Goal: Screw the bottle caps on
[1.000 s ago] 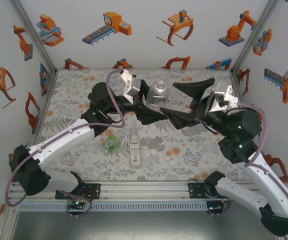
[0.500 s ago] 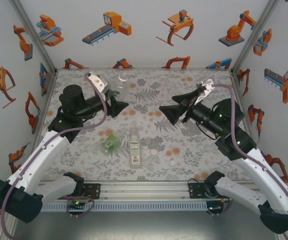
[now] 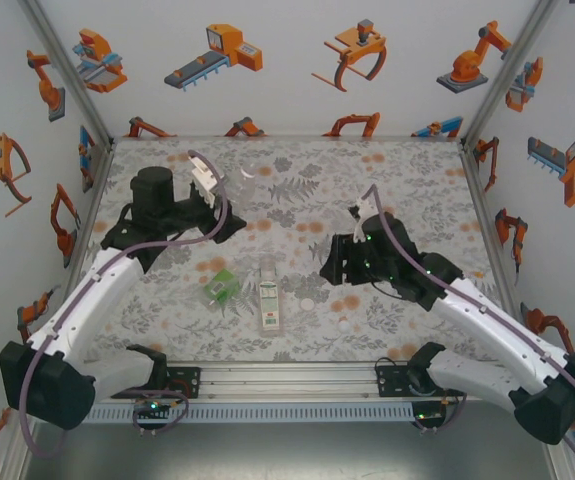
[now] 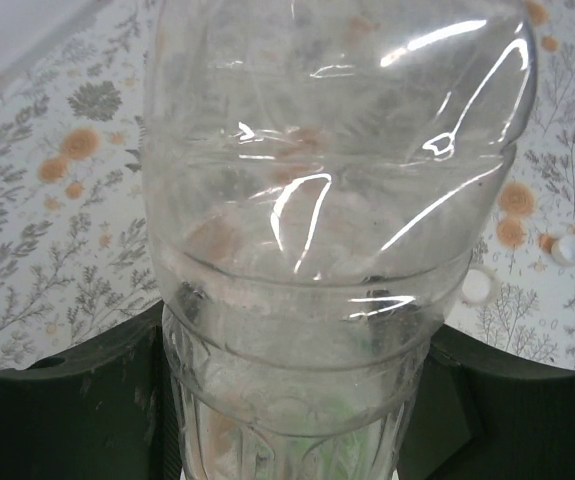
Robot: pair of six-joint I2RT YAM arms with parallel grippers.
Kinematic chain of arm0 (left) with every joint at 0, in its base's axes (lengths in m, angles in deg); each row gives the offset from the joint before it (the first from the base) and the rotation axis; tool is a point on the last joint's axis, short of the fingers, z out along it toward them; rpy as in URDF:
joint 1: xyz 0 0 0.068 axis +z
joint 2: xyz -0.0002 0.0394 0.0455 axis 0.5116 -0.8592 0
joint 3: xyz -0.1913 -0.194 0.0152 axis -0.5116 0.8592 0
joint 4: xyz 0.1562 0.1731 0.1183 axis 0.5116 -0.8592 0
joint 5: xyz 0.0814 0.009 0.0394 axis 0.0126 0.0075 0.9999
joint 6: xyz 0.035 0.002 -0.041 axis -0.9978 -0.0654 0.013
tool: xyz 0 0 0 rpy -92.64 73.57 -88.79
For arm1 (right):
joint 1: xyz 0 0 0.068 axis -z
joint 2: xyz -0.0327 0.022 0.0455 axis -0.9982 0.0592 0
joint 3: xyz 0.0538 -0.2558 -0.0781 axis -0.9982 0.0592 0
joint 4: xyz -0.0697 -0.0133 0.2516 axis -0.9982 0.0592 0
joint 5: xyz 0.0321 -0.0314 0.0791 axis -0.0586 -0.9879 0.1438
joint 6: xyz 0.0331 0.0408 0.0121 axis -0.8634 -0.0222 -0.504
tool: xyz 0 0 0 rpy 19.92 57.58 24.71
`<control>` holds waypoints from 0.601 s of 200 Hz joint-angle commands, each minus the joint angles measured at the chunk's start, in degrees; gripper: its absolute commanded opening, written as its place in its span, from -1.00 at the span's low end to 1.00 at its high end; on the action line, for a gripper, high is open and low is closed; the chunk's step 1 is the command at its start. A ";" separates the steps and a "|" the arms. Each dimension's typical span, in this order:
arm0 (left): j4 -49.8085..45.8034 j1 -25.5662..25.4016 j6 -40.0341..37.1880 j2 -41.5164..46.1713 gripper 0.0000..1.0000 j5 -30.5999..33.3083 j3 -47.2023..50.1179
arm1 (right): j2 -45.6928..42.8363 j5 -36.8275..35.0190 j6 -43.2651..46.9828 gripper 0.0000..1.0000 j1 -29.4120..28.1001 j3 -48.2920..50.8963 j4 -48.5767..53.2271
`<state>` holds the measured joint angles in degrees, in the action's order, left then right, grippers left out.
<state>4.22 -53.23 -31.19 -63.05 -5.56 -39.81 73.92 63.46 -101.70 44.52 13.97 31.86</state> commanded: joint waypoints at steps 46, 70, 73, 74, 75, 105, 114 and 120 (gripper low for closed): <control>3.38 0.07 -4.31 -0.32 -1.00 -6.48 2.92 | 3.35 -8.79 -9.65 0.09 -6.92 6.91 4.00; 2.57 -0.04 -4.44 -0.28 -1.00 -5.91 2.67 | 8.63 -8.65 -9.70 0.07 -8.98 5.80 5.12; 2.50 -0.04 -4.41 -0.13 -1.00 -5.87 2.65 | 9.36 -8.64 -9.67 0.07 -9.23 5.59 5.17; 2.49 -0.04 -4.38 -0.16 -1.00 -5.81 2.70 | 9.55 -8.60 -9.67 0.07 -9.28 5.55 5.22; 2.49 -0.04 -4.37 -0.13 -1.00 -5.82 2.67 | 9.77 -8.62 -9.66 0.07 -9.35 5.48 5.25; 0.78 -0.86 -4.69 0.72 -1.00 -4.63 2.32 | 14.11 -9.86 -9.71 0.04 -10.45 4.28 6.59; 0.34 -1.16 -4.79 0.97 -1.00 -4.08 2.13 | 14.62 -11.00 -10.77 0.03 -10.56 4.34 7.32; 0.08 -1.42 -4.82 1.04 -1.00 -3.71 1.99 | 14.74 -11.15 -11.26 0.03 -10.56 4.66 7.46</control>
<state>5.36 -53.67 -34.34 -63.51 -9.56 -37.03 87.98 55.35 -110.49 34.29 20.35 36.18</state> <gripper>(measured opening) 0.600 0.519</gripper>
